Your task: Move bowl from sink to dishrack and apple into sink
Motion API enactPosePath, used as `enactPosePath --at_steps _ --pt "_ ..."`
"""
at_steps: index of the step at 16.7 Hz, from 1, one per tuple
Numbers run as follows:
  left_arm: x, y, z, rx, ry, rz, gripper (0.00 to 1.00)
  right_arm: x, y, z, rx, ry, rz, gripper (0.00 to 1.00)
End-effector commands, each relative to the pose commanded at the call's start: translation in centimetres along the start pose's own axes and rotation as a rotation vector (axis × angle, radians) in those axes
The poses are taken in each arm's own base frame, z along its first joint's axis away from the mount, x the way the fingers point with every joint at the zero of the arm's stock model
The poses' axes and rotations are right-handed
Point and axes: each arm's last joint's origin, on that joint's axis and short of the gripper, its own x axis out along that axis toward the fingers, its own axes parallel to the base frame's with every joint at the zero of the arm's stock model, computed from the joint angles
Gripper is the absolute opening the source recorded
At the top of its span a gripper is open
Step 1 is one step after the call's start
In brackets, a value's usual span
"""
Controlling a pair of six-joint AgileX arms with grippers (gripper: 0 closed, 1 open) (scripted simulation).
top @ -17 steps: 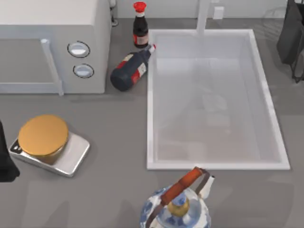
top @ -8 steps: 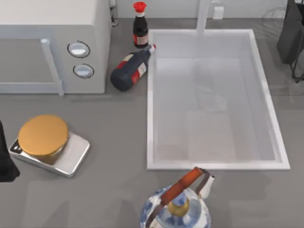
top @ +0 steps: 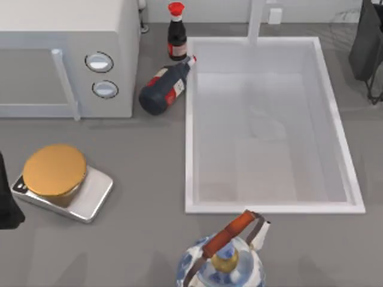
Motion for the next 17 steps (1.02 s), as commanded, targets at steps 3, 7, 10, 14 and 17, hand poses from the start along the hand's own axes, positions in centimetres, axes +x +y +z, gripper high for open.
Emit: enactPosePath --at_steps 3,7,10,14,17 --pt "0.0 0.0 0.0 0.0 0.0 0.0 1.0 -1.1 0.3 -3.5 0.005 0.053 -0.002 1.0" --pt "0.0 0.0 0.0 0.0 0.0 0.0 1.0 -1.4 0.5 -5.3 0.006 0.093 0.0 1.0" --pt "0.0 0.0 0.0 0.0 0.0 0.0 1.0 -1.4 0.5 -5.3 0.006 0.093 0.0 1.0" --pt "0.0 0.0 0.0 0.0 0.0 0.0 1.0 -1.4 0.5 -5.3 0.006 0.093 0.0 1.0" --pt "0.0 0.0 0.0 0.0 0.0 0.0 1.0 -1.4 0.5 -5.3 0.006 0.093 0.0 1.0"
